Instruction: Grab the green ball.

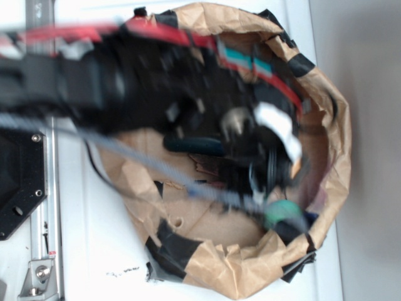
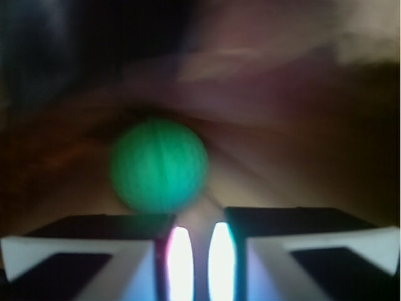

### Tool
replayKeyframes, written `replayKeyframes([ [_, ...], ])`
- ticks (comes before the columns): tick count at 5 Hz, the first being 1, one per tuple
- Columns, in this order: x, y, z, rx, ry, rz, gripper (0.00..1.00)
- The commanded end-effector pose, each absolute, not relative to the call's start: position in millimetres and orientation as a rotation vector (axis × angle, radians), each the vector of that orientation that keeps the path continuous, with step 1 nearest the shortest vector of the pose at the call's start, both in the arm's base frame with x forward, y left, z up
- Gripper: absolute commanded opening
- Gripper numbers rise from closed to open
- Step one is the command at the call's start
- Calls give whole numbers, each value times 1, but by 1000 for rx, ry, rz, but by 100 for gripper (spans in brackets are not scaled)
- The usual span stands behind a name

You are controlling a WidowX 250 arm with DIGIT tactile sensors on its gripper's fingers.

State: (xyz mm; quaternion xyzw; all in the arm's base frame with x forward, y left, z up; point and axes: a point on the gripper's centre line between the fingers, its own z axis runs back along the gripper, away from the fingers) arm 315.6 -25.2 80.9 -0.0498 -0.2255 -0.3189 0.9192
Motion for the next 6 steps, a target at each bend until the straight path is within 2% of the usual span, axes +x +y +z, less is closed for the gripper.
replayKeyframes([
  [1, 289, 30, 152, 46, -426, -285, 0],
  [2, 276, 18, 172, 70, -439, -270, 30],
  [3, 279, 7, 165, 18, -433, -295, 100],
  [4, 286, -15, 141, -79, -391, -477, 100],
  [6, 283, -66, 102, -168, -313, -659, 100],
])
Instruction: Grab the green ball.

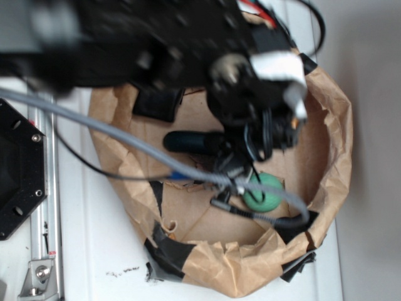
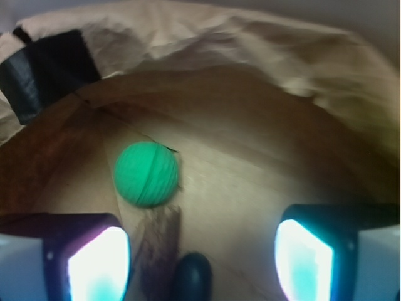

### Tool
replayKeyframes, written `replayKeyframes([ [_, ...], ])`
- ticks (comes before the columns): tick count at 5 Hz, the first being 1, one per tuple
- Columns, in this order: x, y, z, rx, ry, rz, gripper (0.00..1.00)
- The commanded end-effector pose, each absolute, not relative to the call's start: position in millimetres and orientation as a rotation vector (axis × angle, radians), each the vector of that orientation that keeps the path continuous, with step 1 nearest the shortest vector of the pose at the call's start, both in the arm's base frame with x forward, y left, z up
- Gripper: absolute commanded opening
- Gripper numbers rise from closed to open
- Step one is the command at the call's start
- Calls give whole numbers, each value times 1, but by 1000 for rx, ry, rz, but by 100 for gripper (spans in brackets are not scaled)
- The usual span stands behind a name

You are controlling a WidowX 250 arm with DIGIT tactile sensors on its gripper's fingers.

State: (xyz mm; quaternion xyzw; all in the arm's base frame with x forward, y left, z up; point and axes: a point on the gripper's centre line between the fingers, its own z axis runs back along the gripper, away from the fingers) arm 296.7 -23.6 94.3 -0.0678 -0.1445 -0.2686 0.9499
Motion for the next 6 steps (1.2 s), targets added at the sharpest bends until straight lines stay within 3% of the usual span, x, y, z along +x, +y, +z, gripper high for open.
replayKeyframes([
  [1, 278, -91, 80, -152, -285, -723, 100],
  [3, 293, -81, 38, -29, -223, -676, 100],
  [4, 298, -73, 45, -5, -245, -618, 0],
  [6, 279, -45, 144, -54, -427, -404, 0],
])
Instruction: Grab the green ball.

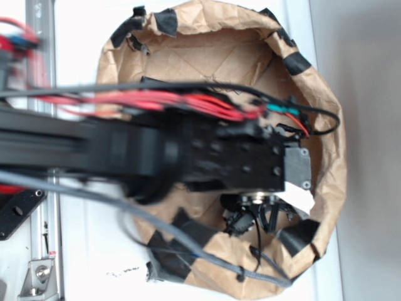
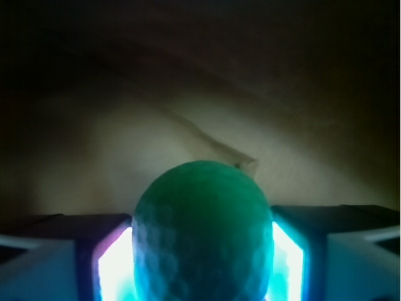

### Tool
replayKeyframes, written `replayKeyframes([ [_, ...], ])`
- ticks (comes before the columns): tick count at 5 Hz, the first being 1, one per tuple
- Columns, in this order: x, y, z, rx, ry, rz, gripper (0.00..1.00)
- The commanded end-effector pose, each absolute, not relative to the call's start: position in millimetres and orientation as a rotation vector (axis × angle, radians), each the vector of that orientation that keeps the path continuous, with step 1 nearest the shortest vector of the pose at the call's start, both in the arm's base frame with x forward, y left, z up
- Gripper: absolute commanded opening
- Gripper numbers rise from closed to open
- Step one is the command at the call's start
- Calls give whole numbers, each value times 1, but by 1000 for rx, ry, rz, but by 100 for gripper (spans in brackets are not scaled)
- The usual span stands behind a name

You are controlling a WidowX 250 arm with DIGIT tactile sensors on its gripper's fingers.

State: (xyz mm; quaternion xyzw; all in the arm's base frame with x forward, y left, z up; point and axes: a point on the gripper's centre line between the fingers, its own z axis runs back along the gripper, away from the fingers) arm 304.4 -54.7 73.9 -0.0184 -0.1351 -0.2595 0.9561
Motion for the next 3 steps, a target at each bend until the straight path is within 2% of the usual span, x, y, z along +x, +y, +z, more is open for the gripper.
replayKeyframes([
  [1, 253, -28, 194, 5, -407, -203, 0],
  [2, 234, -15, 228, 89, -345, 34, 0],
  [3, 228, -18, 235, 136, -285, 215, 0],
])
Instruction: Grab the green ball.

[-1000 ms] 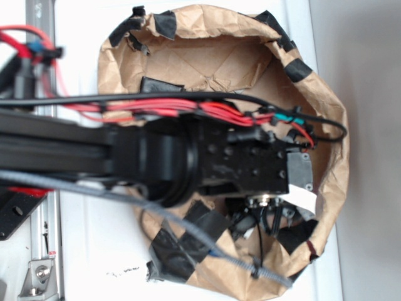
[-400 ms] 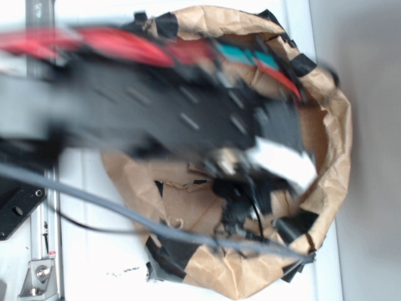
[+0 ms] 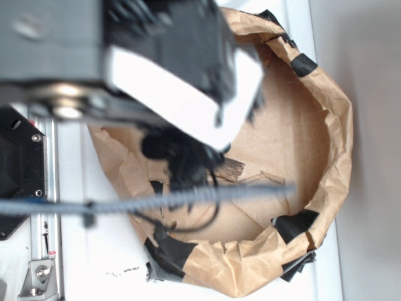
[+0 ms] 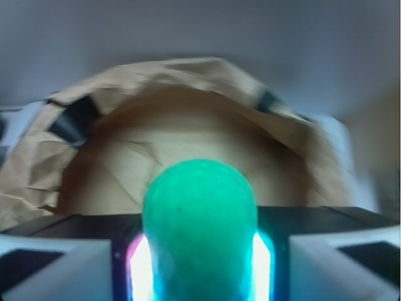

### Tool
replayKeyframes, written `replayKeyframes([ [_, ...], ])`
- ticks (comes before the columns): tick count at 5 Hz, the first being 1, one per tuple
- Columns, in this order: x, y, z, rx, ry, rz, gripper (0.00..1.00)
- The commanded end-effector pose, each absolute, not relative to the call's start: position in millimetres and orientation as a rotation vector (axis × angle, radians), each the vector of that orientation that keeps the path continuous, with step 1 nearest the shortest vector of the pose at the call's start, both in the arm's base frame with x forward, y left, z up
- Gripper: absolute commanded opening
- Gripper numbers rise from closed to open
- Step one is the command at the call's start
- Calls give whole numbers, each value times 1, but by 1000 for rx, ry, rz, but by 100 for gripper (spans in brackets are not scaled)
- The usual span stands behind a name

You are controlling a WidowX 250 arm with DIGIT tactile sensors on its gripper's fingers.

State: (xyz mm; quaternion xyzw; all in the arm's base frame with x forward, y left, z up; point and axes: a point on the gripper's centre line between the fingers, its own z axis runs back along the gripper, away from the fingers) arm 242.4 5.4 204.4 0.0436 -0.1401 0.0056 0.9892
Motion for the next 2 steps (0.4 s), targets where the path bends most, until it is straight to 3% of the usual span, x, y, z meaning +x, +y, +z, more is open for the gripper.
replayKeyframes([
  [1, 224, -14, 232, 162, -264, 234, 0],
  [2, 224, -12, 229, 168, -261, 233, 0],
])
